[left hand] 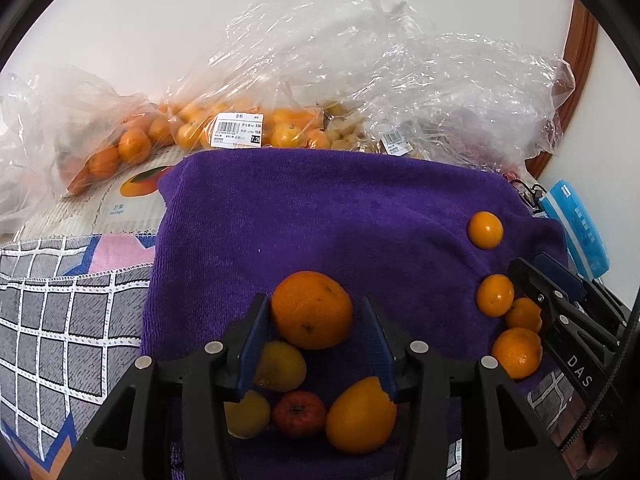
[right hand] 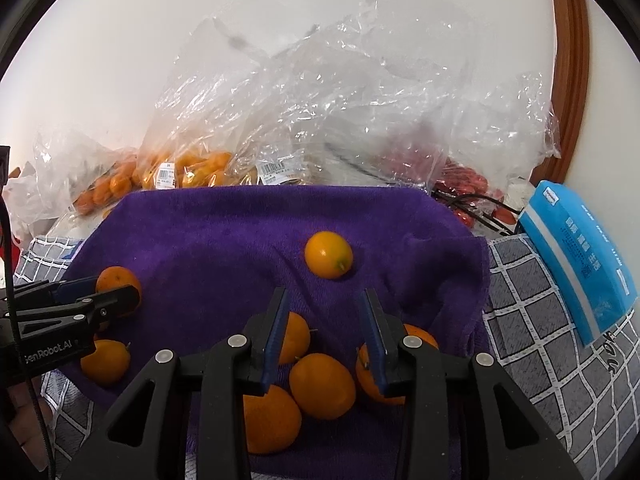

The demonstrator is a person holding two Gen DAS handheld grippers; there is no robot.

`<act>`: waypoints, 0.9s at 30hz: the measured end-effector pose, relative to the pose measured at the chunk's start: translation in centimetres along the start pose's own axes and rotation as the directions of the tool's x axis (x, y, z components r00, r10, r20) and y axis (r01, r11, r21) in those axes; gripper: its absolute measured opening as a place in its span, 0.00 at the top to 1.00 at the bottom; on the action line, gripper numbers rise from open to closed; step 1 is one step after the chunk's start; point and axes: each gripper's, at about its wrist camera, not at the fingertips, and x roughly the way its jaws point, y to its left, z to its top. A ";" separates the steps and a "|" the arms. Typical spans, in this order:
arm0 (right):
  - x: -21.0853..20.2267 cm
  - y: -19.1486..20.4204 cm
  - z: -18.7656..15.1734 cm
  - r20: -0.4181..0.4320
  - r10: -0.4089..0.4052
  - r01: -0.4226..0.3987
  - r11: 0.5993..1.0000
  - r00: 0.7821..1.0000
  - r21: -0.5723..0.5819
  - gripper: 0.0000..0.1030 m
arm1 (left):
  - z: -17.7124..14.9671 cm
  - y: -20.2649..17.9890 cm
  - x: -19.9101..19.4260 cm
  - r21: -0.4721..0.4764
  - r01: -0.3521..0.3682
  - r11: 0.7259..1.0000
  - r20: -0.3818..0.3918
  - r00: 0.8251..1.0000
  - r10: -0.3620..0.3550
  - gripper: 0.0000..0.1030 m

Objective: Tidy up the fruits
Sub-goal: 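Lower both held oranges onto the towel among the other fruit, then open both tools to release the oranges onto the towel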

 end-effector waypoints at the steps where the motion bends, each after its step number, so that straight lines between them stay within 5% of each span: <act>1: -0.1 0.0 0.0 -0.001 0.002 -0.002 1.000 1.000 0.000 0.60 | 0.0 0.0 -0.1 0.001 -0.002 1.000 0.002 1.000 0.002 0.55; 16: -1.0 0.2 0.5 -0.026 0.023 -0.023 1.000 0.999 -0.014 0.48 | -0.4 -0.4 -3.9 -0.007 -0.043 0.999 0.056 0.997 0.043 0.31; 21: -4.2 0.2 1.5 -0.028 0.056 -0.055 0.998 0.998 0.022 0.42 | -1.1 -0.5 -7.1 0.006 -0.049 0.999 0.098 0.994 0.048 0.29; 27: -10.7 0.5 0.8 0.015 -0.007 0.007 1.000 1.000 0.016 0.38 | -3.5 -0.9 -12.1 -0.002 -0.062 0.998 0.146 0.987 0.061 0.29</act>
